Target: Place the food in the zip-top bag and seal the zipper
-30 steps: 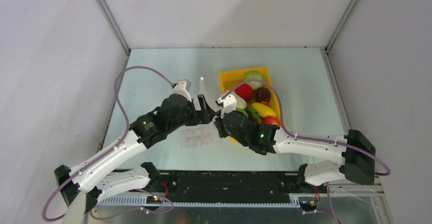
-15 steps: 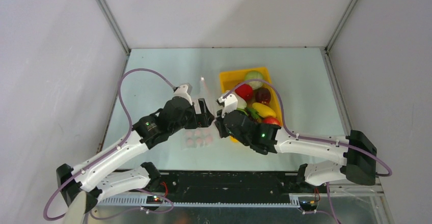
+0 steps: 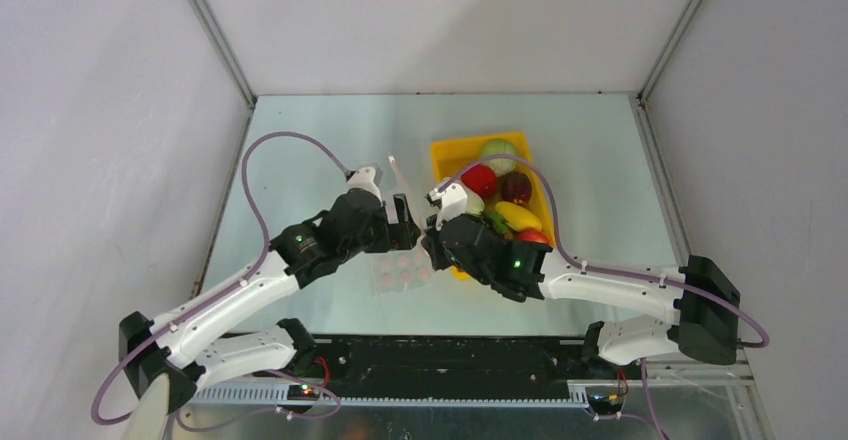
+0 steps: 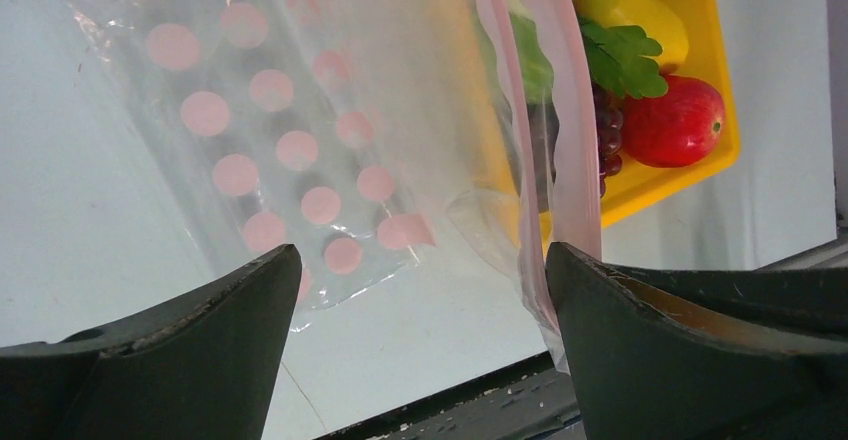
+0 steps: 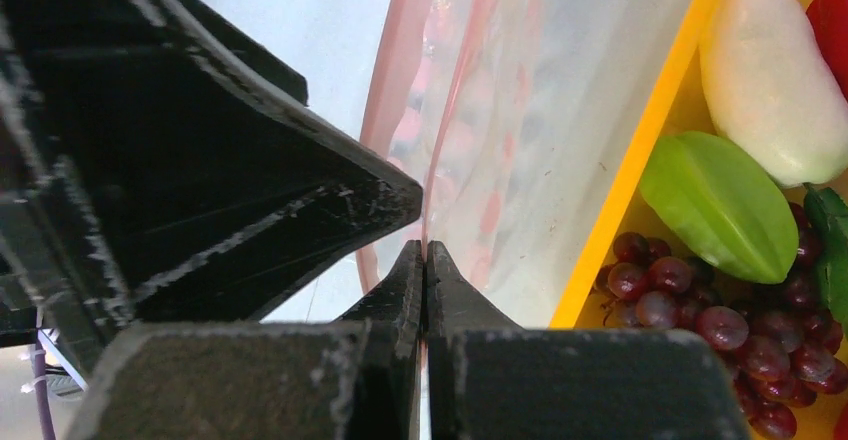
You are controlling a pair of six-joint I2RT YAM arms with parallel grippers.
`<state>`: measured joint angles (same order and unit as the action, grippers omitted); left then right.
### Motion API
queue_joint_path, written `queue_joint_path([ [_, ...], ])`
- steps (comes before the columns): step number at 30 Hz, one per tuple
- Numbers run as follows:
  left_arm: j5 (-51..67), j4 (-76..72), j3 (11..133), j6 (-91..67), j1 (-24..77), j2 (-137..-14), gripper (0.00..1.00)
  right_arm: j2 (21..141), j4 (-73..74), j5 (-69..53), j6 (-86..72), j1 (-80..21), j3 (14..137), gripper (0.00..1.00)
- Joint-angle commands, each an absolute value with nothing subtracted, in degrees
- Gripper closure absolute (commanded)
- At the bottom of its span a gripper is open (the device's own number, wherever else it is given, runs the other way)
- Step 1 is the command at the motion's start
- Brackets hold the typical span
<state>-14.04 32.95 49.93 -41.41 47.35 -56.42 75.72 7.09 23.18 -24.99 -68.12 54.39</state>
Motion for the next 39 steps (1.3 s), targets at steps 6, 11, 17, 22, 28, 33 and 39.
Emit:
queue_joint_path([
  [6,-18.8,31.9,54.4,-41.4,47.5,-62.3,0.08,75.4,4.5,22.9,-22.3,-69.6,54.8,1.00],
  [11,-25.7,34.3,58.1,-41.3,47.4,-65.8,0.16,74.8,6.2,24.3,-23.2,-69.9,54.8,1.00],
  [17,-26.4,35.9,61.9,-39.9,47.3,-69.2,0.47,73.9,9.6,31.2,-30.2,-69.4,54.8,1.00],
  [22,-25.8,38.3,62.5,-39.0,47.5,-67.3,0.92,73.4,16.5,36.3,-46.2,-64.5,54.0,1.00],
  [28,-20.7,36.4,61.4,-35.2,47.8,-64.3,1.00,70.7,8.4,30.8,-41.1,-62.7,50.3,0.87],
  [33,-12.5,32.8,61.6,-29.8,48.6,-64.4,1.00,71.8,2.6,21.6,-33.7,-60.7,50.3,0.63],
  [39,-11.7,35.9,65.3,-25.0,50.8,-65.9,1.00,73.4,0.7,11.9,-27.7,-55.9,52.0,0.56],
])
